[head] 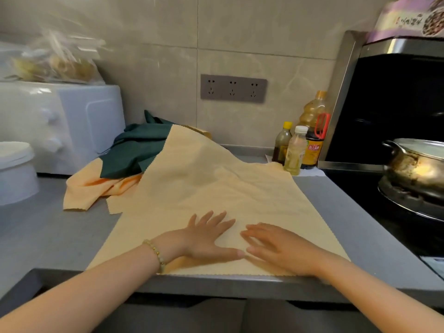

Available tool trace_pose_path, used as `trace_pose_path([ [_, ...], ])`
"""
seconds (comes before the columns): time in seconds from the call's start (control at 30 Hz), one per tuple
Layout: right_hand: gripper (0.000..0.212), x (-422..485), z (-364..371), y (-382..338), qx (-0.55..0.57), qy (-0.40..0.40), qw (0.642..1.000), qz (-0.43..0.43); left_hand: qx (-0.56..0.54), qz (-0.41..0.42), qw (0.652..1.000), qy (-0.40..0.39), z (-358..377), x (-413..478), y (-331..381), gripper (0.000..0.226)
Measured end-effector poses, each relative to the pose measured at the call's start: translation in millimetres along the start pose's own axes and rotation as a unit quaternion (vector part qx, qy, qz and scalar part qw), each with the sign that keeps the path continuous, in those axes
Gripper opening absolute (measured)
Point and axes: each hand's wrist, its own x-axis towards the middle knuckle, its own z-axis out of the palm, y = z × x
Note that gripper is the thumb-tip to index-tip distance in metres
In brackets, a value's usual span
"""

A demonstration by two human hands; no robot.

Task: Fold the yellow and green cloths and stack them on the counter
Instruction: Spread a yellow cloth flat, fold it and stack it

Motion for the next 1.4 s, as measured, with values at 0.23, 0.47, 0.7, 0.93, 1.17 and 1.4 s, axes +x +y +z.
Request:
trace_pose_path([
  [0.23, 0.067, -28, 3, -23, -0.08, -0.013, 0.996, -0.025, 0.028, 0.03, 0.999, -0.004, 11, -32, 11, 0.099],
  [0.47, 0.069, -30, 4, -24, -0.143, -0.023, 0.989, -0.04, 0.061, 0.045, 0.997, 0.006, 14, -39, 9, 0.1],
  [0.7, 0.039, -37, -9, -9, -0.086, 0.02, 0.996, -0.026, 0.011, 0.064, 0.997, 0.047, -20, -60, 13, 0.048],
  [0.93, 0.043, -42, -41, 23, 0.02, -0.03, 0.999, 0.026, -0.015, 0.089, 0.996, -0.006, -53, -68, 12, 0.034],
  [1.17, 0.043, -44, -95, 15, 0.106, -0.136, 0.985, -0.017, -0.029, 0.071, 0.989, -0.125, -88, -60, 16, 0.041],
  [1.4, 0.013, 32, -86, 46, -0.026, -0.006, 0.998, 0.063, 0.094, -0.026, 0.993, 0.073, -94, 5, -7, 0.039],
])
